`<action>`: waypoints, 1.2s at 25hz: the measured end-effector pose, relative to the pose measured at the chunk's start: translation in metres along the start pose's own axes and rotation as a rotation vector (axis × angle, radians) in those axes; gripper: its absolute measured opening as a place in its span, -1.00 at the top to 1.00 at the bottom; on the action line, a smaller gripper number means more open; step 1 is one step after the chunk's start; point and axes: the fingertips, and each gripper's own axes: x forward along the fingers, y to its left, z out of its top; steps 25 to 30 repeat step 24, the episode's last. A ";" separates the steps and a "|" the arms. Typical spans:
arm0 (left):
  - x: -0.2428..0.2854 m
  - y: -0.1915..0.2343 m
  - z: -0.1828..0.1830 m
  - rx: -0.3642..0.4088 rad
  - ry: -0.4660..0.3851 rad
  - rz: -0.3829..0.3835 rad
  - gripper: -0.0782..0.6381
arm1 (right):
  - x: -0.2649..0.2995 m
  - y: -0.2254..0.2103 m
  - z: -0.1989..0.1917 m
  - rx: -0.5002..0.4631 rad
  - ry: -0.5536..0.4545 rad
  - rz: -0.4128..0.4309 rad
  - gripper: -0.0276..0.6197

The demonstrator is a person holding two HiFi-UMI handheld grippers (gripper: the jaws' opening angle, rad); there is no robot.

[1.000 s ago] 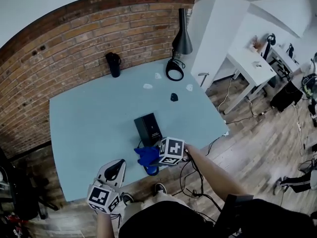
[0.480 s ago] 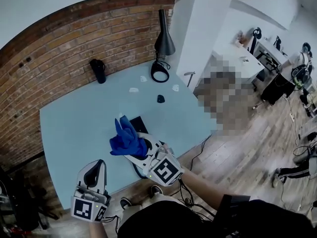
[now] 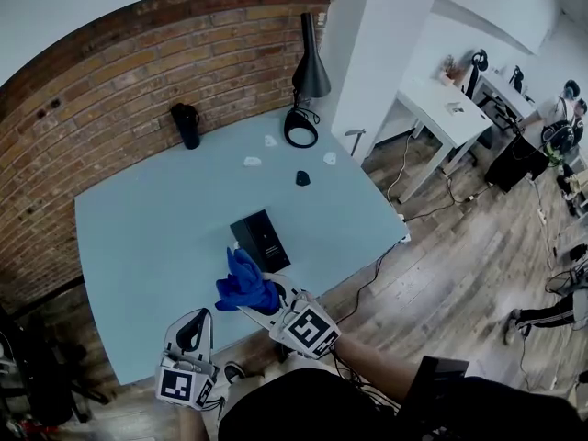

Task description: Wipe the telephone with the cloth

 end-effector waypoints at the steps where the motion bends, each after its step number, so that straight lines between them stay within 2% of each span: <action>1: 0.000 0.002 -0.003 -0.015 -0.001 0.005 0.78 | 0.002 -0.001 -0.002 0.015 0.004 -0.009 0.28; 24: -0.024 0.015 -0.013 -0.045 0.007 -0.090 0.78 | 0.021 0.043 0.012 -0.036 0.016 -0.050 0.28; 30: -0.024 0.015 -0.013 -0.045 0.007 -0.090 0.78 | 0.021 0.043 0.012 -0.036 0.016 -0.050 0.28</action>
